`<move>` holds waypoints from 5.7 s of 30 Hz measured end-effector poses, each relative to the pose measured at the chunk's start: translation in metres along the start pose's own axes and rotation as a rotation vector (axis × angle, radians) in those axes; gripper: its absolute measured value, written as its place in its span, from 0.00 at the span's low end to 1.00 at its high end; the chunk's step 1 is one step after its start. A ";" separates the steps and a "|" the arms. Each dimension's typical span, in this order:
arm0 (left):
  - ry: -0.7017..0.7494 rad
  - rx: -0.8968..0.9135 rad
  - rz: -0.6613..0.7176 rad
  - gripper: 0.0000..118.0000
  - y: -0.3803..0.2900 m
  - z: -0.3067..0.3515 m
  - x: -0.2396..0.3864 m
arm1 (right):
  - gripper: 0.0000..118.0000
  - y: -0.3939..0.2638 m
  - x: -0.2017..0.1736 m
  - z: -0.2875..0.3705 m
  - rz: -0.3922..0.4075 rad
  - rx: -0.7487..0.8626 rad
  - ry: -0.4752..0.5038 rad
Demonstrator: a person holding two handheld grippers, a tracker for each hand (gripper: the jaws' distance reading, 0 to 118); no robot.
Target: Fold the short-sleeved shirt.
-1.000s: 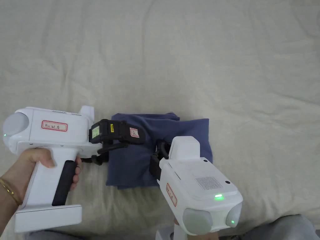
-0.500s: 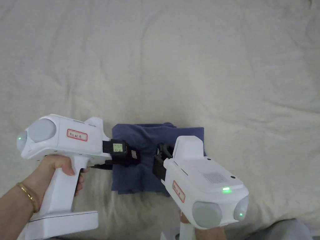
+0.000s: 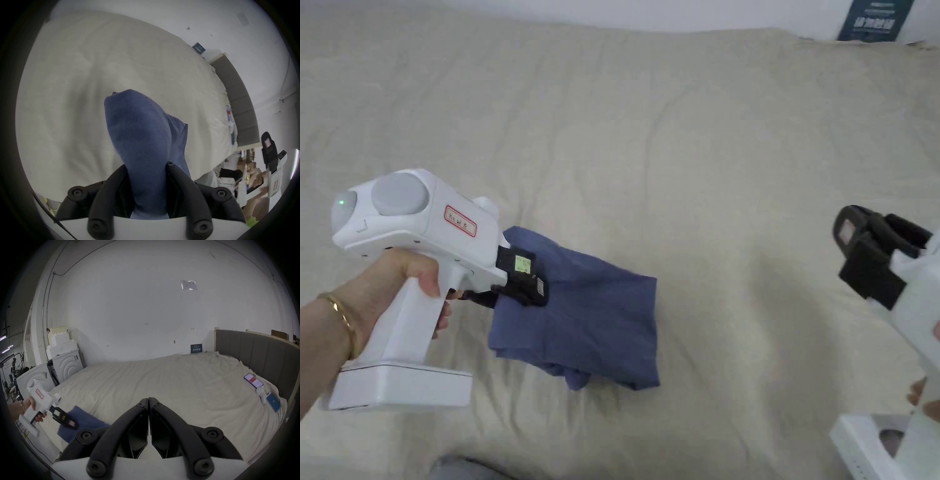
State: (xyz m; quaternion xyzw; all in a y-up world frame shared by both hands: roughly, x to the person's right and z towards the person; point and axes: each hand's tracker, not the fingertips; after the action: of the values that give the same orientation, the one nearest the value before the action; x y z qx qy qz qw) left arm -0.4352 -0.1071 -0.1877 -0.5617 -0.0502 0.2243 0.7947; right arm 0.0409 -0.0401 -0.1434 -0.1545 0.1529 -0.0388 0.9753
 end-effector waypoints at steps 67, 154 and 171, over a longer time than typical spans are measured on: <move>0.333 1.194 -0.334 0.00 -0.155 0.025 0.170 | 0.00 -0.016 0.041 0.055 0.039 0.134 -0.089; 0.322 1.108 -0.347 0.00 -0.178 0.004 0.161 | 0.00 -0.032 0.036 0.061 0.058 0.123 -0.080; 0.320 1.106 -0.356 0.00 -0.178 0.004 0.164 | 0.00 -0.032 0.035 0.061 0.056 0.119 -0.081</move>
State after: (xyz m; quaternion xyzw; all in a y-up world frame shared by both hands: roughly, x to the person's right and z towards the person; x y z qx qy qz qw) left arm -0.2364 -0.0841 -0.0513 -0.0748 0.1007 -0.0065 0.9921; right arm 0.0920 -0.0573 -0.0884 -0.0931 0.1149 -0.0143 0.9889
